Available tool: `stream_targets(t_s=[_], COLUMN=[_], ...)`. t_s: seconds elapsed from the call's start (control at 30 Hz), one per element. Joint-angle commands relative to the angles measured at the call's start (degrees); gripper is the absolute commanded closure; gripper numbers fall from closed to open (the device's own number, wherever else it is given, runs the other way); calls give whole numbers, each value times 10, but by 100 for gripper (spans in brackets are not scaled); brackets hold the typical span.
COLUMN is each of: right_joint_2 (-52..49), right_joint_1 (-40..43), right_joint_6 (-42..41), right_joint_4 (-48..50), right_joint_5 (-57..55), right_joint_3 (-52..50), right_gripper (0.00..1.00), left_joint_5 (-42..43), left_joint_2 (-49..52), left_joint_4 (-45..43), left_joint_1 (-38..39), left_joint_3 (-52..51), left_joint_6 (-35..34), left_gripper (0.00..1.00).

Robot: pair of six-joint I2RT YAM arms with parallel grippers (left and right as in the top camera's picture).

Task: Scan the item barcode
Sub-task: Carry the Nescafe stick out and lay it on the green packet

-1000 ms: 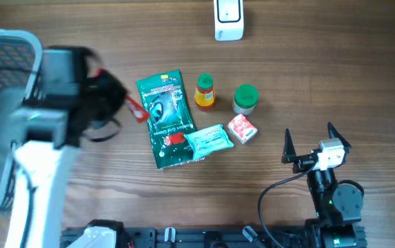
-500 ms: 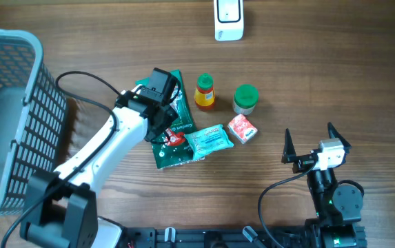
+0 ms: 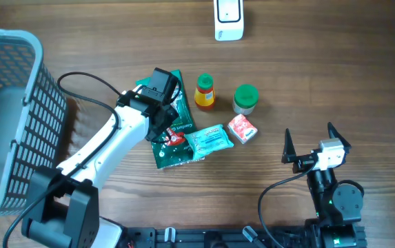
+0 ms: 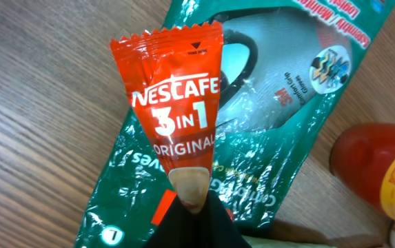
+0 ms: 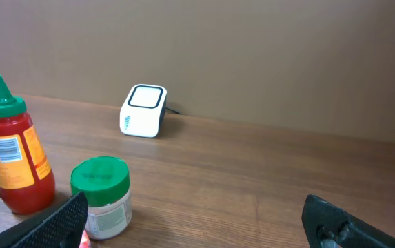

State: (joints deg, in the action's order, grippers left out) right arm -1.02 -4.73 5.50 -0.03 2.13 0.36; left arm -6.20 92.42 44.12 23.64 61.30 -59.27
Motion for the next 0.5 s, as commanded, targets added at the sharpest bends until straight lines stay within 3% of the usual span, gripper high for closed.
stream_targets(t_s=[0.0,0.1,0.2,0.37,0.47], right_joint_2=[0,0,0,0,0], right_joint_1=[-2,-2,-2,-2,-2], right_joint_6=[5,5,5,5,5], right_joint_4=[1,1,1,1,1], right_joint_5=[7,7,7,7,7], right_joint_3=[-1,-1,-1,-1,-1], right_gripper=[0,0,0,0,0], left_joint_5=[-14,-9,26,31,3], left_joint_2=[16,40,65,75,30], left_joint_4=[-21,-56,-85,-147,-108], left_joint_1=[4,16,39,86,82], left_joint_3=[-15,-30,-35,-34,-11], left_joint_6=[-43,-89,-120,-104,-38], left_gripper=[88,82,87,87,87])
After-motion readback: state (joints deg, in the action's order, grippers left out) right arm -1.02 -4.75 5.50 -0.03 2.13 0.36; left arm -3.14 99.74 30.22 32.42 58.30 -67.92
